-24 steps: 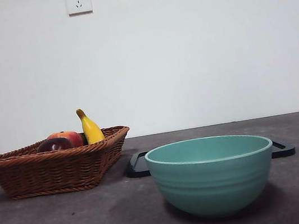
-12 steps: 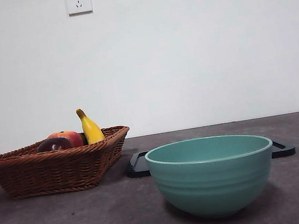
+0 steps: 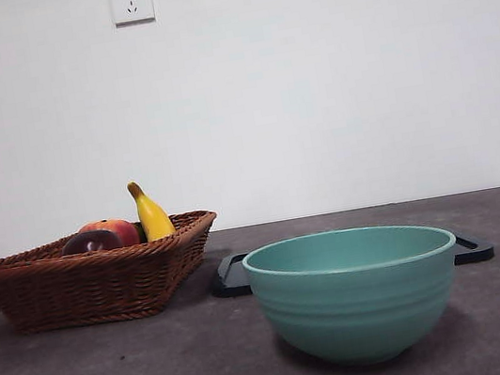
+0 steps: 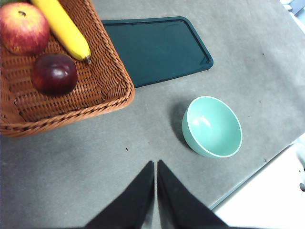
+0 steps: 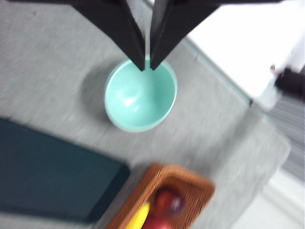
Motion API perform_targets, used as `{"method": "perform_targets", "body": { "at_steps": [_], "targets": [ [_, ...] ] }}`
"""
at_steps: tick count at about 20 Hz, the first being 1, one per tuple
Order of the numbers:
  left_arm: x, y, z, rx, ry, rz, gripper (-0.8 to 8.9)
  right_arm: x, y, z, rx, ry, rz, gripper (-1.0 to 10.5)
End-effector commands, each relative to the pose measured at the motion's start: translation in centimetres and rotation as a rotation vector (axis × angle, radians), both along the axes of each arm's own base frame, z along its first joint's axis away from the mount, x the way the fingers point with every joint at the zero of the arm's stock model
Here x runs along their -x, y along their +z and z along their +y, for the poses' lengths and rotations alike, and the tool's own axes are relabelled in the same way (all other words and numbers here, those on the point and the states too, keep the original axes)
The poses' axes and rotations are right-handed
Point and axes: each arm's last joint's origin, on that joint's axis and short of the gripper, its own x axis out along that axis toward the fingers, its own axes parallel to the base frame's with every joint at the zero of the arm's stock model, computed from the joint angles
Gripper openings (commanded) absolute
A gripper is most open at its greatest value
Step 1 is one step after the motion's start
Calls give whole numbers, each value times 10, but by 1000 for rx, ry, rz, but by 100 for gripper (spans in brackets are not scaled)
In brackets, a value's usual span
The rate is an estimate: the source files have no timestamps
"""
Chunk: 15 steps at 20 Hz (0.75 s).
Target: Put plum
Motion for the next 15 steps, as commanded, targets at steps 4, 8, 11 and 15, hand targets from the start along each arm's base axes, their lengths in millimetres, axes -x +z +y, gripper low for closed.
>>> {"method": "perform_targets", "body": {
  "at_steps": [4,8,11,15],
  "targets": [
    [-1,8,-1,-3,-20,-44,89,-2,4,3,14,47,-33,65],
    [-1,8,-1,-1,-18,-43,423,-2,4,3,11,42,-28,405],
    [-1,8,-1,5,-11,-37,500,-2,4,3,10,42,-28,405],
    [-4,9,-1,11,-5,-51,497,-2,5,4,2,33,-23,405]
  ]
}}
